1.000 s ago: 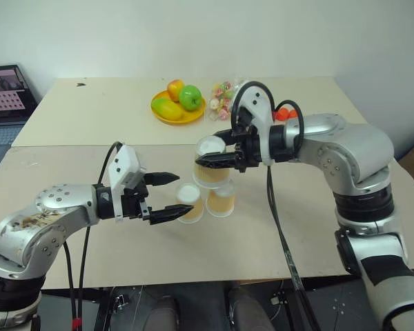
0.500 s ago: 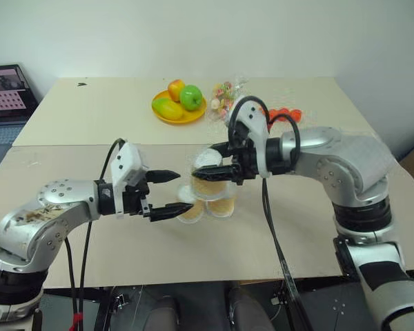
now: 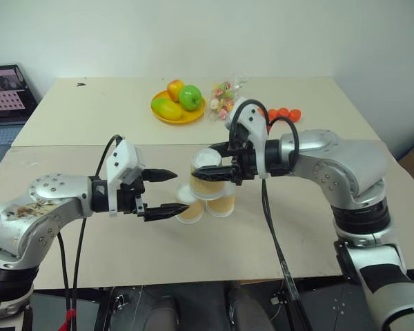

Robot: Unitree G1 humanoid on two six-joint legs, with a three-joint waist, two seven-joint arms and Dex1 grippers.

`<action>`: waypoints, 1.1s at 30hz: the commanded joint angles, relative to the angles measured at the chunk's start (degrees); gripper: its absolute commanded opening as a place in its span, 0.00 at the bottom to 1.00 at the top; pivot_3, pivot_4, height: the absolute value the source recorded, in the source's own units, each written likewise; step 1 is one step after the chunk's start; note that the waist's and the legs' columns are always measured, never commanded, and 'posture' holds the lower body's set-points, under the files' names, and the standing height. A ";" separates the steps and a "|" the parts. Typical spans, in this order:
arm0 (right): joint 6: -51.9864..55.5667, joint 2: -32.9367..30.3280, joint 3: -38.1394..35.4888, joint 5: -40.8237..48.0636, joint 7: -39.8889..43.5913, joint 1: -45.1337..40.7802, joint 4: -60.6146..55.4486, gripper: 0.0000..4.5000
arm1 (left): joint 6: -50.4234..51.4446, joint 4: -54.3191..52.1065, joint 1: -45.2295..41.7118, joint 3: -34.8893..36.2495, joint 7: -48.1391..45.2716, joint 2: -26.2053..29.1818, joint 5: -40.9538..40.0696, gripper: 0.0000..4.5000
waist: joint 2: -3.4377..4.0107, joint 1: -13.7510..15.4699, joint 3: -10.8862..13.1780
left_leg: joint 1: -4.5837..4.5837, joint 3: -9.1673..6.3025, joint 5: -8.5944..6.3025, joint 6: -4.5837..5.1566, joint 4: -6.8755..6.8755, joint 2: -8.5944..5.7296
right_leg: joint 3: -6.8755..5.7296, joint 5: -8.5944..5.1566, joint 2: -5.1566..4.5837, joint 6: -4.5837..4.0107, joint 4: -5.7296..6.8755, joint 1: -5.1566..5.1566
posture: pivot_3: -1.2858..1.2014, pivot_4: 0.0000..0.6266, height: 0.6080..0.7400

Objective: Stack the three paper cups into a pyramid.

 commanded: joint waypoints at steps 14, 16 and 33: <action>-3.43 -2.04 -0.28 -0.55 2.80 -1.24 -0.98 0.99 | -0.21 -0.03 -1.85 0.91 0.15 0.14 -0.18 1.00 | 0.00 0.00 0.00 | 0.00 0.00 0.00 0.00 0.00 0.00 | 0.00 0.00 0.00 0.00 0.00 0.00 | 0.52 0.24 0.95; -3.17 -2.02 -0.57 -0.36 2.72 -1.37 -1.01 0.99 | -0.39 0.10 -1.84 0.74 0.15 0.03 0.02 1.00 | 0.00 0.00 0.00 | 0.00 0.00 0.00 0.00 0.00 0.00 | 0.00 0.00 0.00 0.00 0.00 0.00 | 0.52 0.24 0.95; -2.30 -2.18 -1.68 0.13 2.53 -3.42 -0.20 0.99 | -0.97 0.51 -2.07 -0.23 -0.56 -0.56 1.10 1.00 | 0.00 0.02 0.00 | 0.00 -0.01 0.00 0.00 0.00 0.00 | -0.01 0.00 0.00 0.00 0.01 0.00 | 0.52 0.24 0.95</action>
